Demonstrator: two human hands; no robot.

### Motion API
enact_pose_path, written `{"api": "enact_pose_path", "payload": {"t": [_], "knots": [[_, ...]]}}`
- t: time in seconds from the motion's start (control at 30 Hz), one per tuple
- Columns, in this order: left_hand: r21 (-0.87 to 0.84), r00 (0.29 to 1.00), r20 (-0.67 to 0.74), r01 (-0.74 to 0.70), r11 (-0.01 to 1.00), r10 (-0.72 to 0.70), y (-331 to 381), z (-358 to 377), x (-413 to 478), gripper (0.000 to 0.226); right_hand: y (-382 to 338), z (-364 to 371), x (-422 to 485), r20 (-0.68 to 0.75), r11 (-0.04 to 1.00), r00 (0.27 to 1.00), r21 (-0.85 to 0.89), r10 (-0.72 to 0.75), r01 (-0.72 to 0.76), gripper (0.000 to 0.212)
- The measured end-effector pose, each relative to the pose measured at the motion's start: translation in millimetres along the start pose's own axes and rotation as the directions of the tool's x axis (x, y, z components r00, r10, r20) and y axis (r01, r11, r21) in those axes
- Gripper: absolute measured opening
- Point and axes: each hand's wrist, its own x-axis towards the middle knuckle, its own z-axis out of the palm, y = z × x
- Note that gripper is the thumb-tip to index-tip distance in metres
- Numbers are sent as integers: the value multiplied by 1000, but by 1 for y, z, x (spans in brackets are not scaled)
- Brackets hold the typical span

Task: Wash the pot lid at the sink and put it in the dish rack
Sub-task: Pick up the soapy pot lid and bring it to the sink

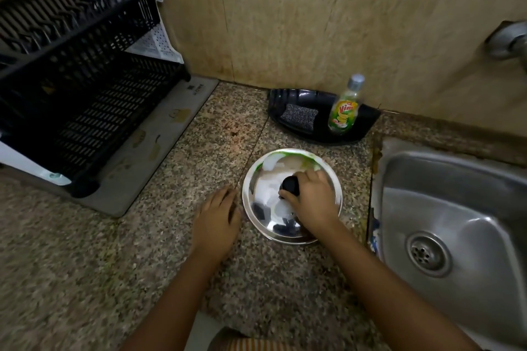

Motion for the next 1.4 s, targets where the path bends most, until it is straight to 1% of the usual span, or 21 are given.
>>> {"api": "enact_pose_path", "payload": {"t": [0.07, 0.1, 0.17, 0.2, 0.23, 0.3, 0.37, 0.4, 0.5, 0.53, 0.6, 0.67, 0.73, 0.8, 0.87, 1.0, 1.07, 1.17, 1.27, 1.33, 1.4], "knots": [[-231, 997, -68, 28, 973, -45, 5, -5, 3, 53, -2, -10, -7, -86, 995, 994, 70, -65, 71, 48], [-413, 988, -100, 63, 908, -114, 13, -10, 3, 50, -2, -17, -10, -145, 987, 985, 111, -96, 113, 47], [-761, 959, -9, 176, 624, -282, 30, -17, 8, 48, 1, -28, -17, -253, 972, 958, 154, -135, 177, 46], [-848, 942, 90, 243, 471, -323, 41, -23, 12, 56, 4, -32, -21, -291, 969, 946, 153, -144, 194, 47], [-882, 929, 195, 306, 359, -314, 50, -24, 18, 65, 8, -36, -25, -321, 970, 936, 144, -143, 197, 47], [-915, 918, 348, 377, 142, -191, 71, -24, 26, 70, 17, -45, -31, -368, 975, 921, 125, -126, 183, 48], [-924, 920, 372, 379, 44, -123, 99, -20, 33, 72, 35, -55, -37, -402, 981, 910, 114, -99, 157, 50], [-930, 925, 360, 366, 29, -124, 114, -15, 35, 71, 46, -61, -40, -415, 984, 906, 110, -82, 139, 50], [-960, 941, 268, 279, 24, -205, 171, -4, 38, 33, 86, -82, -50, -444, 991, 895, 103, -26, 80, 49], [-968, 946, 240, 249, 15, -216, 191, 0, 37, 28, 101, -91, -55, -449, 994, 894, 94, -6, 54, 48], [-976, 948, 199, 214, 35, -249, 235, 6, 32, 27, 133, -108, -66, -435, 995, 900, 98, 25, 19, 46], [-977, 939, 190, 210, 40, -288, 275, 12, 25, 28, 167, -128, -82, -434, 976, 897, 216, 88, 8, 40], [-967, 917, 247, 253, -21, -313, 315, 17, 15, 31, 206, -150, -99, -461, 932, 868, 362, 183, -4, 31], [-952, 890, 306, 291, -95, -338, 345, 25, 8, 32, 246, -164, -114, -493, 903, 830, 428, 261, -30, 23], [-940, 861, 340, 308, -145, -378, 367, 37, 5, 33, 281, -173, -126, -490, 837, 798, 546, 350, -32, 19], [-931, 819, 364, 311, -189, -443, 406, 55, -6, 32, 329, -189, -146, -348, 570, 774, 821, 529, -21, 20], [-918, 820, 396, 358, -170, -414, 423, 50, -16, 37, 346, -200, -147, -272, 472, 762, 880, 588, -50, 19], [-928, 851, 366, 361, -86, -378, 442, 43, -21, 36, 367, -217, -138, -134, 324, 741, 939, 658, -118, 19], [-939, 877, 324, 344, -6, -354, 459, 37, -15, 33, 383, -234, -119, -58, 208, 724, 971, 688, -120, 22], [-937, 891, 312, 345, 46, -328, 469, 30, -9, 33, 391, -247, -99, -68, 187, 706, 978, 705, -92, 23], [-944, 909, 273, 317, 95, -314, 478, 22, -4, 36, 397, -260, -76, -127, 225, 687, 973, 715, -54, 27]]}}
